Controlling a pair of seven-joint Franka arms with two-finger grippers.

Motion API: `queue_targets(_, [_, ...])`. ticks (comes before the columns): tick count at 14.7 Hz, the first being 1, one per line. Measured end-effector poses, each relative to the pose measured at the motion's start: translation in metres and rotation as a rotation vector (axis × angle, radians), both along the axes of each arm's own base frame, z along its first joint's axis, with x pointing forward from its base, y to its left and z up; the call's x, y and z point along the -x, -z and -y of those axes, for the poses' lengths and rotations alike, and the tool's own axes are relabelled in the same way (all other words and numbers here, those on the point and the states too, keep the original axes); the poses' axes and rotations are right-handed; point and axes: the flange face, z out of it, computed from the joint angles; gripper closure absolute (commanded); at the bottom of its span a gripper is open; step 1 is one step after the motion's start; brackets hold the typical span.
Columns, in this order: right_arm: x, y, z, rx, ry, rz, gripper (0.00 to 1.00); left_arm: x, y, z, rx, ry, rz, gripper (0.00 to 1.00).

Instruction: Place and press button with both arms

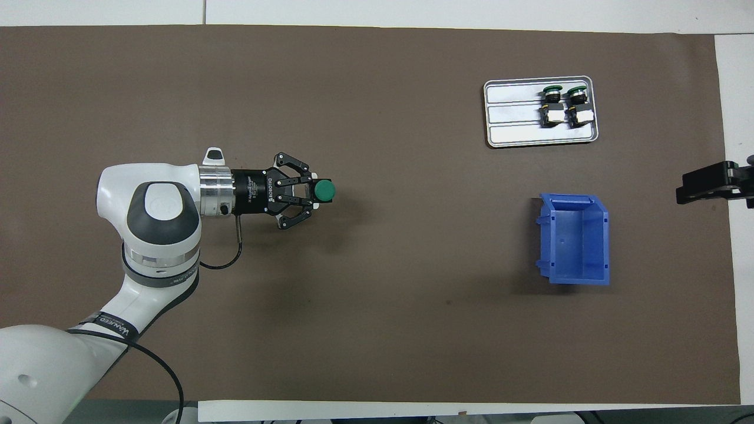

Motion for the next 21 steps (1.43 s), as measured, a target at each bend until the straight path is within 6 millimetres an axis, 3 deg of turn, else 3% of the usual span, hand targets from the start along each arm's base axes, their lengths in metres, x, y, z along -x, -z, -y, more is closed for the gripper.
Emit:
queue_targets(3, [0.0,0.0,0.0,0.0,0.0,0.0,0.02,-0.001,0.01,-0.009,0.05,-0.024,-0.015,1.0])
queue_targets(11, [0.0,0.0,0.0,0.0,0.0,0.0,0.02,0.024,0.054,0.016,0.106,0.033,-0.024,1.0])
queue_targets(21, [0.0,0.0,0.0,0.0,0.0,0.0,0.02,0.042,0.076,0.0,0.145,0.019,-0.02,1.0])
